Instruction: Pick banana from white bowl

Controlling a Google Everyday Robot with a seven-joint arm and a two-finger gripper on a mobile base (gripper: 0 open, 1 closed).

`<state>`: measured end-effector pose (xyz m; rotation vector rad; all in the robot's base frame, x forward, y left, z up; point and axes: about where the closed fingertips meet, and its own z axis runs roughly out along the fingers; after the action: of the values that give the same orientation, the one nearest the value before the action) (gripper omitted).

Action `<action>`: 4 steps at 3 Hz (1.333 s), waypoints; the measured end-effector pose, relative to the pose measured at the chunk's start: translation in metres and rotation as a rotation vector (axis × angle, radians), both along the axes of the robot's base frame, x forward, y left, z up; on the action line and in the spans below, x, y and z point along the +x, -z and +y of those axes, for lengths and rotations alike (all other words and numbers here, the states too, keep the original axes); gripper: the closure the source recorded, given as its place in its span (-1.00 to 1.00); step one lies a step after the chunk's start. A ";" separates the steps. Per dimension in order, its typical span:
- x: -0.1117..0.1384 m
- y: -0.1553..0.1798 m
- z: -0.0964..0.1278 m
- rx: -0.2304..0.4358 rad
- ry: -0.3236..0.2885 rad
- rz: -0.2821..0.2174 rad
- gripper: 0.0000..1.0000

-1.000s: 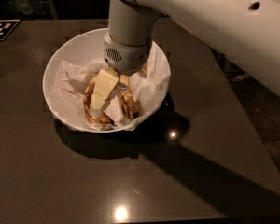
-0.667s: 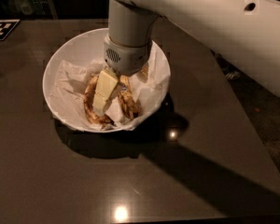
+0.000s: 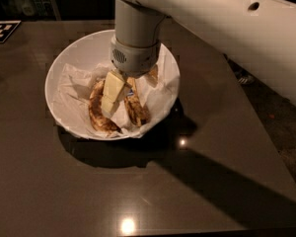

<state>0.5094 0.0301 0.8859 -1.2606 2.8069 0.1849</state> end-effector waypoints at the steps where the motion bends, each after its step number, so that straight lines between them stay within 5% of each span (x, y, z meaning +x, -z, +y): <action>1: 0.008 0.003 0.000 -0.003 0.018 0.005 -0.56; 4: 0.017 0.017 0.013 -0.011 0.011 0.040 -0.18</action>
Offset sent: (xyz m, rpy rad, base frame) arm 0.0103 -0.0008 -0.0127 -0.0387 0.0622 -0.0243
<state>0.5267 0.0433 0.8686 -1.2574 2.8514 0.1972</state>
